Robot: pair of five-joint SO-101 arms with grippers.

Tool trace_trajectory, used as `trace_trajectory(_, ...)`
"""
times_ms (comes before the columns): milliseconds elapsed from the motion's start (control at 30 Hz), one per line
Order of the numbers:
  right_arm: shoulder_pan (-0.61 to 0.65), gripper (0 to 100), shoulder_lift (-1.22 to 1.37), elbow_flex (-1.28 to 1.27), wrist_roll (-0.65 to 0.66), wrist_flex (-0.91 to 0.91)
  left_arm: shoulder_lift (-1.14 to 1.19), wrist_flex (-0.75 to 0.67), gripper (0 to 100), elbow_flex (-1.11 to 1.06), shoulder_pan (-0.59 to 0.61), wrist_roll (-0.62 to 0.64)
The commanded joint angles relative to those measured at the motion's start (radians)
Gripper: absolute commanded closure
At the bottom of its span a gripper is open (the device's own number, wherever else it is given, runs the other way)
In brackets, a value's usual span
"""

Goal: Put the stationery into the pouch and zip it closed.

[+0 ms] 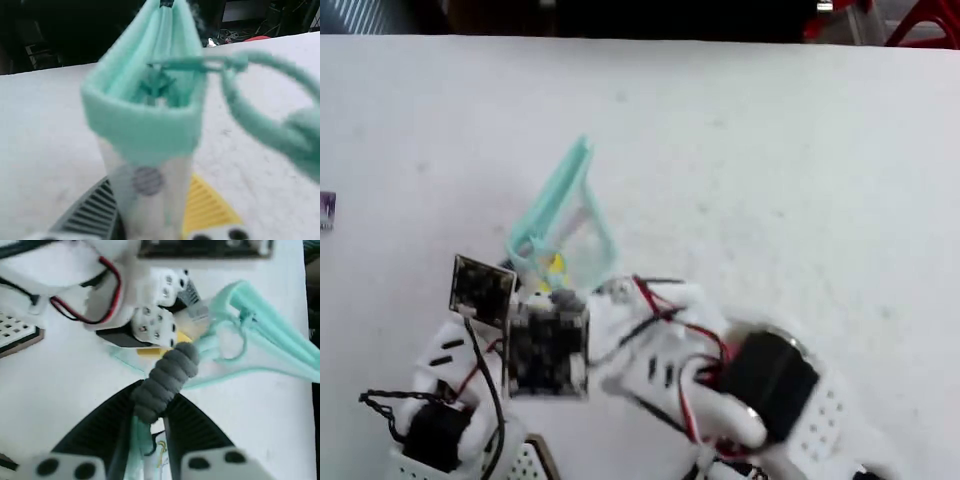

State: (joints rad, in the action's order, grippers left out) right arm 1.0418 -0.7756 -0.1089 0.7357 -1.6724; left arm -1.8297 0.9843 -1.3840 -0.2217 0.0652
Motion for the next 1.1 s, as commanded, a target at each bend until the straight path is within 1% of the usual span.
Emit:
trace_trajectory(0, 0.136, 98.1, -0.058, 0.023, 0.018, -0.053, -0.001, -0.044, 98, 0.009, 0.008, 0.003)
trace_trajectory(267, 0.424, 98.1, -0.059, -0.084, 0.002, -0.053, -0.001, -0.049, 98, 0.009, 0.01, 0.003)
trace_trajectory(367, 0.481, 98.1, -0.059, -0.084, 0.002, -0.053, -0.001, -0.049, 98, 0.009, 0.01, 0.003)
trace_trajectory(433, 0.475, 98.1, -0.058, -0.084, 0.006, -0.053, -0.001, -0.049, 98, 0.009, 0.01, 0.003)
trace_trajectory(500, 0.407, 98.1, -0.056, -0.083, 0.006, -0.053, -0.001, -0.049, 98, 0.009, 0.01, 0.003)
trace_trajectory(700, 0.047, 97.4, -0.048, -0.084, 0.006, -0.047, -0.001, -0.049, 98, 0.009, 0.01, 0.003)
trace_trajectory(733, -0.008, 94.9, -0.048, -0.084, 0.006, -0.045, -0.001, -0.049, 98, 0.009, 0.01, 0.003)
trace_trajectory(767, -0.062, 90.3, -0.048, -0.084, 0.005, -0.045, -0.001, -0.049, 98, 0.009, 0.01, 0.003)
trace_trajectory(833, -0.151, 76.8, -0.053, -0.103, 0.003, -0.045, -0.001, -0.049, 98, 0.009, 0.01, 0.003)
trace_trajectory(867, -0.179, 70.6, -0.053, -0.117, 0.006, -0.045, -0.001, -0.049, 98, 0.009, 0.01, 0.003)
trace_trajectory(900, -0.193, 66.6, -0.05, -0.13, 0.006, -0.041, -0.001, -0.049, 98, 0.009, 0.01, 0.003)
trace_trajectory(967, -0.202, 66.5, -0.05, -0.17, 0.012, -0.015, -0.001, -0.049, 98, 0.009, 0.01, 0.003)
trace_trajectory(1067, -0.229, 68.9, -0.05, -0.253, 0.08, 0.05, -0.001, -0.049, 98, 0.009, 0.01, 0.003)
